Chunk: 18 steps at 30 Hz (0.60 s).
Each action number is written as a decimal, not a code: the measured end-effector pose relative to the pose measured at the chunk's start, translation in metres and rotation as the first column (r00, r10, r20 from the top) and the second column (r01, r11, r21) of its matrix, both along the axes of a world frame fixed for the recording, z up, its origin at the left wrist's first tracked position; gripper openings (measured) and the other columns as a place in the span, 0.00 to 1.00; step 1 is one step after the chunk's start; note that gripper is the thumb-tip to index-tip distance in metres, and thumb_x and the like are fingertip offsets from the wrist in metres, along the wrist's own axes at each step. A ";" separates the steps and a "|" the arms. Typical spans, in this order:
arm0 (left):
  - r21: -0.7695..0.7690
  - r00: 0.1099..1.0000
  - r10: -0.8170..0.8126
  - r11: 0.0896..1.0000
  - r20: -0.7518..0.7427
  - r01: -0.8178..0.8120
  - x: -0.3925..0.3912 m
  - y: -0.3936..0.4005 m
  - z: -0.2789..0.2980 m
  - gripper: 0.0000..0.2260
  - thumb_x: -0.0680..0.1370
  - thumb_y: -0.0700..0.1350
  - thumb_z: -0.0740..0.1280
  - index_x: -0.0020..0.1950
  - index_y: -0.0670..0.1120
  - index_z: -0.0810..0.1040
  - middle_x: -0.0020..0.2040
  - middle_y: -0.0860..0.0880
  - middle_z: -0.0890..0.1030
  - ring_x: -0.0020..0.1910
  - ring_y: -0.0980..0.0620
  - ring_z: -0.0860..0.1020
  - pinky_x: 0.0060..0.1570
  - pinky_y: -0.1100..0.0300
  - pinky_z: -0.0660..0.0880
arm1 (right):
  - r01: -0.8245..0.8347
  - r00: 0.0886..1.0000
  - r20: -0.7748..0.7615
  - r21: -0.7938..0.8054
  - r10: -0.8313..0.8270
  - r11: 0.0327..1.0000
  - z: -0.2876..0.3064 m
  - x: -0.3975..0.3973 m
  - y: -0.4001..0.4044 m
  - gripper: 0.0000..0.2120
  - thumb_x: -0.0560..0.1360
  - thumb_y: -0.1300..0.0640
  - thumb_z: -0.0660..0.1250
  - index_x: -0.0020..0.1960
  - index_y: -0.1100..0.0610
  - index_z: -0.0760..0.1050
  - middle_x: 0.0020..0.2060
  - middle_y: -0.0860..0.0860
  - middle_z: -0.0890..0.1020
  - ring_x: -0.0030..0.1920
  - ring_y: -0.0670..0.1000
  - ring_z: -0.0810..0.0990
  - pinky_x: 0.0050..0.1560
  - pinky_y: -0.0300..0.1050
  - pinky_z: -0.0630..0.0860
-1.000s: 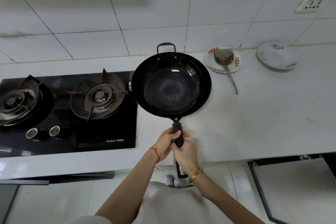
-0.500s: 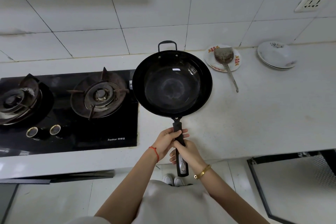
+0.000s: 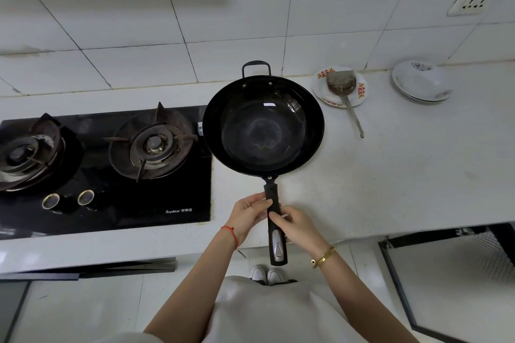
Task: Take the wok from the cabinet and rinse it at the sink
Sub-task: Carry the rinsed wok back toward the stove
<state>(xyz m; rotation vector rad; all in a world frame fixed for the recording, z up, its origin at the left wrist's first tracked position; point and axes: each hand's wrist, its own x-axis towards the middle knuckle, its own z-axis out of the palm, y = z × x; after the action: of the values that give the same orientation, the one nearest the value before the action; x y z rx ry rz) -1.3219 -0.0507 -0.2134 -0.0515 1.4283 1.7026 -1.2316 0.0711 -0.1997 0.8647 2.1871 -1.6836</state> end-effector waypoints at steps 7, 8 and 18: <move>-0.016 1.000 0.002 1.000 -0.006 -0.002 0.002 0.001 0.002 0.13 0.79 0.38 0.66 0.63 0.39 0.79 0.55 0.40 0.84 0.56 0.48 0.83 0.52 0.65 0.78 | 0.012 1.000 0.002 -0.039 -0.012 0.999 -0.002 0.000 0.000 0.10 0.78 0.49 0.66 0.47 0.55 0.78 0.39 0.50 0.82 0.41 0.52 0.83 0.47 0.53 0.82; -0.024 1.000 0.003 1.000 -0.007 -0.003 0.002 0.001 0.002 0.13 0.78 0.38 0.66 0.63 0.39 0.79 0.55 0.40 0.84 0.56 0.48 0.83 0.52 0.65 0.78 | 0.013 1.000 0.005 -0.039 -0.013 0.999 -0.002 0.000 0.001 0.09 0.78 0.49 0.66 0.47 0.54 0.78 0.39 0.51 0.82 0.42 0.52 0.83 0.48 0.54 0.83; -0.041 1.000 -0.002 0.999 -0.022 0.001 0.002 0.001 0.002 0.14 0.78 0.38 0.66 0.63 0.39 0.79 0.55 0.40 0.84 0.56 0.47 0.83 0.54 0.64 0.78 | 0.015 1.000 0.028 -0.048 -0.014 0.999 -0.001 0.001 0.003 0.12 0.77 0.47 0.66 0.49 0.56 0.79 0.42 0.54 0.84 0.45 0.55 0.85 0.47 0.55 0.83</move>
<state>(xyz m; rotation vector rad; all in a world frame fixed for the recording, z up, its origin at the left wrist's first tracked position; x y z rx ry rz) -1.3194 -0.0496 -0.2114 -0.0545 1.4792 1.6775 -1.2307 0.0738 -0.2006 0.8881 2.1185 -1.7138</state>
